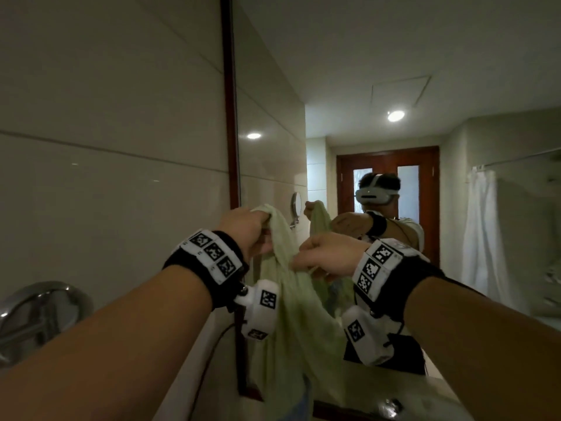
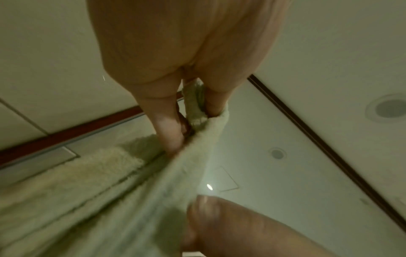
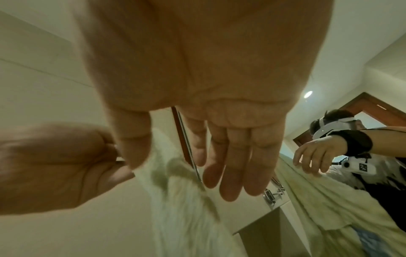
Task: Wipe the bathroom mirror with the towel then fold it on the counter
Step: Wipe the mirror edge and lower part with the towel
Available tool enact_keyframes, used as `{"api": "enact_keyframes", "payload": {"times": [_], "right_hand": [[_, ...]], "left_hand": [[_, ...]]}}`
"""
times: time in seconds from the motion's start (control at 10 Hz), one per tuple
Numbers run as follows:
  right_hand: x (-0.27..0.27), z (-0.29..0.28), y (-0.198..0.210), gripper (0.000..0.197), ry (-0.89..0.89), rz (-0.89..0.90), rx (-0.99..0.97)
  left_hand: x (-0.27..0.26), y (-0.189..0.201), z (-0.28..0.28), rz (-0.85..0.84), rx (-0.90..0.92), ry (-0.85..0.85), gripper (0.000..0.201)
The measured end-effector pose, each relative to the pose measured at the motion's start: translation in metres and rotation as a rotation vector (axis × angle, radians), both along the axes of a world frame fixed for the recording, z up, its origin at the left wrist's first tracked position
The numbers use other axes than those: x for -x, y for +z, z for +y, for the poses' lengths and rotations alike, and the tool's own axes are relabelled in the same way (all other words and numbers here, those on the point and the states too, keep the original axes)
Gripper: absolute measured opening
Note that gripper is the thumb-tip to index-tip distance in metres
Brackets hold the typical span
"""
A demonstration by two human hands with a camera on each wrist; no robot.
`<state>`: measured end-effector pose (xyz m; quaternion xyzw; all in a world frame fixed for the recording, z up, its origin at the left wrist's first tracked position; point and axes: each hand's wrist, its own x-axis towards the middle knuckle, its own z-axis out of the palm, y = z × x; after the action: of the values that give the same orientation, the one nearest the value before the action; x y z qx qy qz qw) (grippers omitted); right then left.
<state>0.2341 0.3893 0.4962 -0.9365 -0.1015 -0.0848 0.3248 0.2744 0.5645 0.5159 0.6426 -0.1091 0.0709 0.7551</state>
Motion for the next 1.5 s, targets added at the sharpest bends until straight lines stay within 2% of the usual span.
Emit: {"api": "enact_keyframes", "payload": {"times": [0.1,0.2,0.3,0.4,0.5,0.6,0.7,0.8,0.9,1.0,1.1,1.2,1.3,1.4,1.5], "right_hand": [[-0.003,0.029,-0.003,0.043,-0.053,-0.093,-0.014],[-0.016,0.051,-0.014,0.040,-0.207,-0.231,0.088],[-0.031,0.062,-0.017,0.034,-0.280,-0.290,0.171],[-0.045,0.071,-0.011,0.043,-0.306,-0.259,0.113],[-0.053,0.080,-0.003,0.047,-0.317,-0.233,0.092],[-0.061,0.081,0.007,0.028,-0.300,-0.265,0.059],[-0.078,0.077,0.020,0.025,-0.244,-0.262,-0.262],[-0.094,0.076,0.041,0.023,-0.175,-0.294,-0.655],[-0.107,0.075,0.067,0.022,-0.093,-0.295,-0.927],[-0.119,0.073,0.092,0.023,-0.004,-0.342,-0.890],[-0.128,0.071,0.104,0.026,-0.027,-0.491,-0.407],[-0.143,0.076,0.103,0.057,0.009,-0.514,-0.027],[-0.173,0.085,0.099,0.097,-0.021,-0.577,0.113],[-0.193,0.088,0.113,0.107,-0.199,-0.718,0.239],[-0.207,0.085,0.142,0.073,-0.417,-0.977,0.420]], "left_hand": [[-0.015,0.009,0.003,-0.038,0.017,-0.064,0.020],[-0.025,0.018,0.006,-0.063,0.092,-0.120,0.016],[-0.037,0.025,0.013,-0.095,0.188,-0.128,0.014],[-0.043,0.029,0.023,-0.147,0.304,-0.095,0.013],[-0.049,0.034,0.029,-0.166,0.324,-0.136,0.022],[-0.056,0.044,0.031,-0.209,0.292,-0.127,0.024],[-0.069,0.058,0.036,-0.263,0.219,-0.033,0.013],[-0.088,0.079,0.046,-0.305,-0.004,0.118,0.016],[-0.105,0.096,0.051,-0.364,-0.204,0.227,0.022],[-0.120,0.114,0.050,-0.391,-0.302,0.203,0.029],[-0.136,0.137,0.044,-0.470,-0.456,0.190,0.052],[-0.146,0.162,0.035,-0.543,-0.476,0.161,0.047],[-0.153,0.196,0.030,-0.566,-0.289,0.097,0.047],[-0.156,0.224,0.025,-0.590,-0.135,0.055,0.045],[-0.160,0.248,0.020,-0.604,-0.017,-0.033,0.041]]}}
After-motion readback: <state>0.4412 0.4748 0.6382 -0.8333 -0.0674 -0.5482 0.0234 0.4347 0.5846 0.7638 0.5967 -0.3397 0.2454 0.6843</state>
